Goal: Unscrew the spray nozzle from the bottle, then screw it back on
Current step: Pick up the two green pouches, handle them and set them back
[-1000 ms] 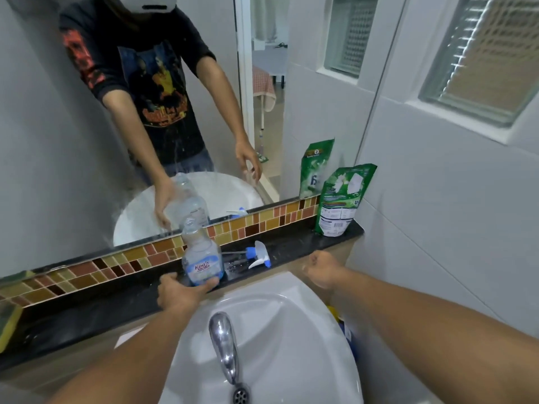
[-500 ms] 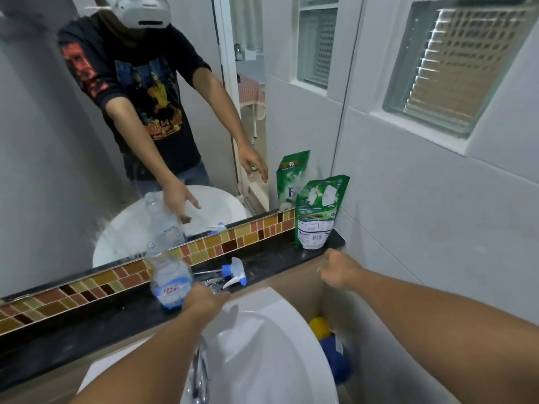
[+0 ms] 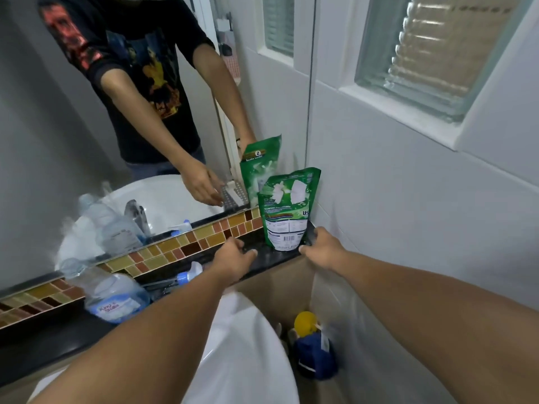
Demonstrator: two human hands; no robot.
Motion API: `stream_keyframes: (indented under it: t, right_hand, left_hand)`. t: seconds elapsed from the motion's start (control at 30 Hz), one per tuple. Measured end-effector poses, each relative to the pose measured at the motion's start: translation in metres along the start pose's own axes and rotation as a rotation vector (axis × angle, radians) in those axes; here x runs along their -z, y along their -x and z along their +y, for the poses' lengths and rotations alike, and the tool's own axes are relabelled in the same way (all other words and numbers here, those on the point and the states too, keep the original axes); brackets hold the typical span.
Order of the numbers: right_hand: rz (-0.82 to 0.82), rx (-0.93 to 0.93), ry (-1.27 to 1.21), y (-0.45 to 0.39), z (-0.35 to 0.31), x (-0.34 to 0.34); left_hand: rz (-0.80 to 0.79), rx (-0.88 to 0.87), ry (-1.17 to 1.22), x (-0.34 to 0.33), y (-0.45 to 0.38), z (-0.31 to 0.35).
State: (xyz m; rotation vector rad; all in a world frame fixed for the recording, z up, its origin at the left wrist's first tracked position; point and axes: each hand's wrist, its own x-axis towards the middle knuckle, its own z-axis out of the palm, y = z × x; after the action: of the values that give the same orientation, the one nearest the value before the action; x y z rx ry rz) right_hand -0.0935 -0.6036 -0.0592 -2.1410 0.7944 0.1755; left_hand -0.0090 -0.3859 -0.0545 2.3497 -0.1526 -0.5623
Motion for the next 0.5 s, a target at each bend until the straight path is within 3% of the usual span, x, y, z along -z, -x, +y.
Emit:
stream_keyframes:
  t: [0.23,0.5]
  right_hand:
    - [0.032,0.067,-0.124,-0.026,-0.014,-0.001]
    - [0.075,0.069,-0.263,-0.036,-0.008,-0.012]
  left_hand:
    - [0.032,-0.002,0.137,-0.025,-0.031,0.047]
    - [0.057,-0.017,0.284,-0.044,-0.039,0.051]
